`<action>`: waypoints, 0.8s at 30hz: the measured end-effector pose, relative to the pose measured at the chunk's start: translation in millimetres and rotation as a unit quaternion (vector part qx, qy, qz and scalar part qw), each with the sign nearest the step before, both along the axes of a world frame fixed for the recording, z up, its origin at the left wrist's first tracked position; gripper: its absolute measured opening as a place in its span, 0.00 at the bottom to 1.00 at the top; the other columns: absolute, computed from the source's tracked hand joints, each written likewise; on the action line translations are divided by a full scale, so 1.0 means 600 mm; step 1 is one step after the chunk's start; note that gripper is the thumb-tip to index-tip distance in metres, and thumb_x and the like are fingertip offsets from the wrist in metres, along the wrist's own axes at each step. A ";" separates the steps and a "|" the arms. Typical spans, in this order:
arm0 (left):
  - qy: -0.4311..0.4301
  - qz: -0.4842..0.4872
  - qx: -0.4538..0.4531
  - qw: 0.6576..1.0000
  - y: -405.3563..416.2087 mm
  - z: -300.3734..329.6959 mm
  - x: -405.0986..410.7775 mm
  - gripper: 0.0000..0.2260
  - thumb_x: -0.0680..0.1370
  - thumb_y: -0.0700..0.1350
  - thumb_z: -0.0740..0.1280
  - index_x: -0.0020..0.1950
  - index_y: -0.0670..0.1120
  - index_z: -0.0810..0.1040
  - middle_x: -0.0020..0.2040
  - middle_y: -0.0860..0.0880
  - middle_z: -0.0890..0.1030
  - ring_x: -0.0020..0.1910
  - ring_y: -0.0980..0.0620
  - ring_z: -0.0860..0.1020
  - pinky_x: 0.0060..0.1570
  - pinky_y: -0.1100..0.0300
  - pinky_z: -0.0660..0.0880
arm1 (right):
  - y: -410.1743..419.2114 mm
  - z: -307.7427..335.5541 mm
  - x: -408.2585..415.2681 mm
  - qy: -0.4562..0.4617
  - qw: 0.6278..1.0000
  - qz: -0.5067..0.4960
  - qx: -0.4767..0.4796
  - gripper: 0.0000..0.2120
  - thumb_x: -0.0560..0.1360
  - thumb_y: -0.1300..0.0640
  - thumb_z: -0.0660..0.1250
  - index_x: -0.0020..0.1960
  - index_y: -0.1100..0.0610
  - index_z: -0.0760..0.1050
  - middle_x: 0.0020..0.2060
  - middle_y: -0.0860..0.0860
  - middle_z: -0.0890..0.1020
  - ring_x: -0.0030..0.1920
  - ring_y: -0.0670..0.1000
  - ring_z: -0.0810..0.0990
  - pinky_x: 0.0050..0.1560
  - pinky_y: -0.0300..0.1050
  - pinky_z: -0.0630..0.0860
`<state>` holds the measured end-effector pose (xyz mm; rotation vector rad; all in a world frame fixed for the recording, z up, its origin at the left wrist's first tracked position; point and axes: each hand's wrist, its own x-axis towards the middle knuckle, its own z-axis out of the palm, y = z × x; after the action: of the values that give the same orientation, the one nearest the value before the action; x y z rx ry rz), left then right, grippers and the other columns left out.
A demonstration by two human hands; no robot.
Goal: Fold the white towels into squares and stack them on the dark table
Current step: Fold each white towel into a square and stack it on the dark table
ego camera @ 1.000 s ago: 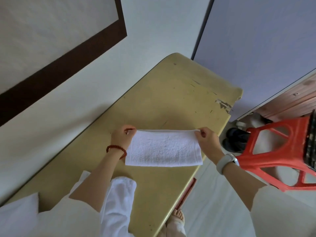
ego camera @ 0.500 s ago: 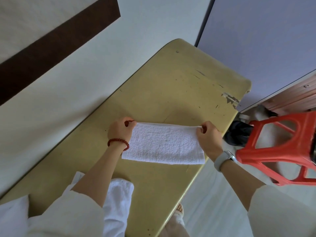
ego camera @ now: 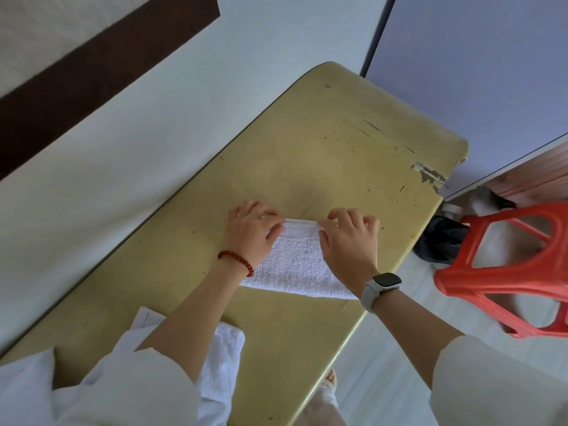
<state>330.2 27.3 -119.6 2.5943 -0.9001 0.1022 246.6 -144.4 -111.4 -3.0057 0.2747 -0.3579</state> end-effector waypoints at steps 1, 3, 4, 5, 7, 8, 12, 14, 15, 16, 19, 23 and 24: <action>-0.001 -0.001 -0.001 1.000 -0.002 -0.003 0.000 0.08 0.72 0.49 0.64 0.39 0.50 0.82 0.40 0.53 0.80 0.47 0.51 0.71 0.45 0.51 0.72 | 0.003 -0.007 0.001 -0.008 1.000 0.007 -0.008 0.04 0.68 0.59 0.68 0.39 0.53 0.80 0.41 0.49 0.80 0.42 0.54 0.78 0.46 0.48 0.63; -0.002 0.003 0.003 1.000 -0.004 -0.006 -0.001 0.02 0.70 0.45 0.71 0.37 0.49 0.81 0.40 0.53 0.80 0.45 0.49 0.74 0.45 0.51 0.71 | 0.006 -0.015 0.003 -0.020 1.000 0.004 -0.005 0.08 0.70 0.58 0.62 0.38 0.53 0.80 0.39 0.49 0.80 0.41 0.53 0.77 0.45 0.46 0.60; 0.004 0.008 0.006 1.000 -0.006 -0.005 -0.003 0.03 0.68 0.43 0.74 0.36 0.49 0.81 0.39 0.53 0.80 0.44 0.48 0.76 0.45 0.52 0.71 | 0.006 -0.017 0.003 -0.022 1.000 -0.001 0.007 0.10 0.71 0.57 0.60 0.38 0.53 0.79 0.38 0.48 0.80 0.40 0.53 0.77 0.45 0.46 0.60; 0.011 0.007 0.010 1.000 -0.007 -0.005 -0.004 0.05 0.67 0.42 0.75 0.36 0.49 0.80 0.39 0.53 0.80 0.43 0.47 0.77 0.46 0.52 0.71 | 0.007 -0.018 0.002 -0.024 1.000 -0.006 0.017 0.11 0.71 0.56 0.58 0.38 0.54 0.79 0.37 0.48 0.80 0.39 0.53 0.77 0.45 0.46 0.61; 0.018 0.000 0.015 1.000 -0.010 -0.001 -0.004 0.06 0.66 0.42 0.76 0.37 0.48 0.80 0.39 0.52 0.80 0.43 0.46 0.78 0.46 0.51 0.72 | 0.010 -0.017 0.002 -0.016 0.999 -0.016 0.031 0.10 0.70 0.56 0.58 0.38 0.54 0.78 0.36 0.48 0.79 0.38 0.53 0.77 0.44 0.47 0.67; 0.017 -0.004 0.023 1.000 -0.010 0.002 -0.004 0.06 0.66 0.41 0.76 0.39 0.48 0.81 0.39 0.52 0.80 0.43 0.45 0.78 0.46 0.51 0.72 | 0.011 -0.016 0.003 -0.012 0.999 -0.019 0.036 0.07 0.69 0.58 0.60 0.38 0.54 0.77 0.35 0.48 0.79 0.38 0.53 0.77 0.43 0.47 0.70; 0.011 -0.030 0.048 0.998 -0.015 0.009 0.001 0.06 0.66 0.41 0.76 0.40 0.48 0.82 0.39 0.50 0.80 0.42 0.44 0.78 0.46 0.49 0.73 | 0.007 -0.016 0.011 0.011 0.998 -0.015 0.055 0.06 0.63 0.62 0.72 0.38 0.55 0.78 0.34 0.50 0.78 0.38 0.56 0.77 0.41 0.49 0.71; 0.006 -0.035 0.057 0.998 -0.016 0.011 0.000 0.06 0.66 0.41 0.76 0.38 0.48 0.81 0.37 0.51 0.79 0.41 0.45 0.78 0.45 0.50 0.74 | 0.006 -0.016 0.014 0.018 0.998 -0.015 0.057 0.07 0.62 0.62 0.73 0.37 0.55 0.78 0.34 0.50 0.77 0.37 0.55 0.77 0.40 0.49 0.71; 0.005 -0.034 0.060 0.998 -0.016 0.011 -0.001 0.06 0.65 0.41 0.76 0.37 0.48 0.80 0.37 0.51 0.79 0.40 0.46 0.78 0.44 0.51 0.74 | 0.006 -0.015 0.014 0.019 0.998 -0.015 0.059 0.07 0.61 0.62 0.74 0.36 0.55 0.77 0.33 0.50 0.77 0.37 0.55 0.77 0.40 0.49 0.71; 0.007 -0.031 0.060 0.998 -0.017 0.013 -0.002 0.07 0.65 0.41 0.76 0.37 0.48 0.79 0.36 0.51 0.78 0.40 0.46 0.78 0.43 0.52 0.74 | 0.008 -0.014 0.015 0.020 0.998 -0.015 0.064 0.08 0.61 0.63 0.74 0.36 0.55 0.76 0.33 0.50 0.77 0.37 0.55 0.77 0.40 0.49 0.70; -0.005 -0.033 0.050 0.998 -0.018 0.014 -0.002 0.08 0.65 0.40 0.75 0.37 0.47 0.77 0.36 0.51 0.79 0.39 0.47 0.78 0.44 0.53 0.74 | 0.011 -0.014 0.017 0.022 0.996 -0.014 0.080 0.09 0.61 0.64 0.73 0.36 0.56 0.75 0.33 0.50 0.77 0.37 0.55 0.76 0.40 0.49 0.69; -0.020 -0.038 0.044 0.998 -0.015 0.010 -0.001 0.07 0.66 0.40 0.75 0.37 0.47 0.77 0.35 0.52 0.79 0.40 0.47 0.78 0.46 0.52 0.74 | 0.011 -0.020 0.015 0.007 0.996 -0.011 0.093 0.02 0.67 0.62 0.67 0.36 0.56 0.75 0.31 0.49 0.77 0.36 0.55 0.75 0.41 0.49 0.68; -0.020 -0.038 0.044 0.998 -0.015 0.009 0.000 0.07 0.66 0.40 0.74 0.37 0.47 0.77 0.35 0.52 0.79 0.40 0.47 0.78 0.46 0.52 0.74 | 0.011 -0.021 0.014 0.003 0.995 -0.014 0.095 0.03 0.68 0.61 0.64 0.36 0.56 0.75 0.31 0.49 0.77 0.35 0.54 0.75 0.41 0.49 0.68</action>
<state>330.1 18.5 -114.1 2.6428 -1.0371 0.0954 255.1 -137.7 -124.2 -2.8188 0.3322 -0.3071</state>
